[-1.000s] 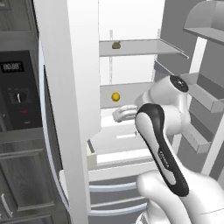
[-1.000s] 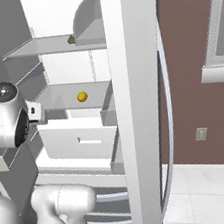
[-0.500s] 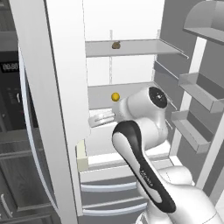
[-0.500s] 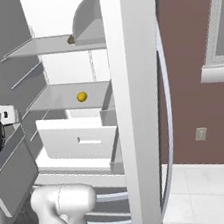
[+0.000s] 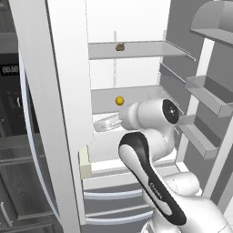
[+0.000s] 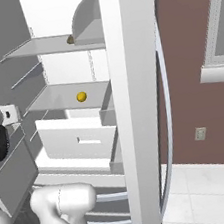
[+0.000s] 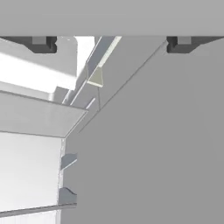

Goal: Grab the garlic and lemon from the fridge, place them in the blender, close the lid, and turn on the blender to create a marinade.

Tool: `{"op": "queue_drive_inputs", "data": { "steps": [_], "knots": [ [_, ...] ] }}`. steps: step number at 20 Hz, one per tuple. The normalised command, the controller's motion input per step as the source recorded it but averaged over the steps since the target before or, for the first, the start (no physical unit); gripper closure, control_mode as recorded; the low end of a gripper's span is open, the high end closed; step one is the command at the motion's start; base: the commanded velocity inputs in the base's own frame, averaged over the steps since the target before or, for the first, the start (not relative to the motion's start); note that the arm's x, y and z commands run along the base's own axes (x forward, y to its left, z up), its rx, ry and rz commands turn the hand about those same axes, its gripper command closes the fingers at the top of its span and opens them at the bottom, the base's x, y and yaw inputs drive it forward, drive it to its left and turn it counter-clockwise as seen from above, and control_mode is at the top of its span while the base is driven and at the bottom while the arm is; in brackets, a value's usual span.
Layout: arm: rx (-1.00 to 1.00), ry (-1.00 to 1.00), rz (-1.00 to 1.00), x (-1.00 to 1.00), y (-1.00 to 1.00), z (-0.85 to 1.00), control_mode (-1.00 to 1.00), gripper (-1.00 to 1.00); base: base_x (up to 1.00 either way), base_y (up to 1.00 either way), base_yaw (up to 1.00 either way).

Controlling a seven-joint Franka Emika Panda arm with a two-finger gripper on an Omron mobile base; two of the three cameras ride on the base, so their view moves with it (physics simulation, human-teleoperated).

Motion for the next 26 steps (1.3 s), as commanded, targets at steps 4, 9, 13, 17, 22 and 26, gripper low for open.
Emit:
{"op": "queue_drive_inputs", "data": {
  "steps": [4,9,13,17,22,26],
  "knots": [
    [0.03,0.0,-0.27,0.0,-0.77,0.32,-1.0,-1.0,0.0,0.0,0.0],
    [0.03,0.15,-0.41,0.26,-0.76,0.14,-1.0,-1.0,0.0,0.0,0.0],
    [0.0,0.27,-0.47,0.65,-0.51,-0.09,-1.0,-1.0,0.0,0.0,0.0],
    [-0.01,0.21,-0.42,0.91,-0.04,-0.34,-1.0,-1.0,0.0,0.0,0.0],
    [-0.01,0.18,-0.17,0.98,-0.06,-0.25,-1.0,-1.0,0.0,0.0,0.0],
    [0.0,0.09,-0.02,0.68,-0.3,-0.04,-1.0,-1.0,0.0,0.0,0.0]
  ]
}}
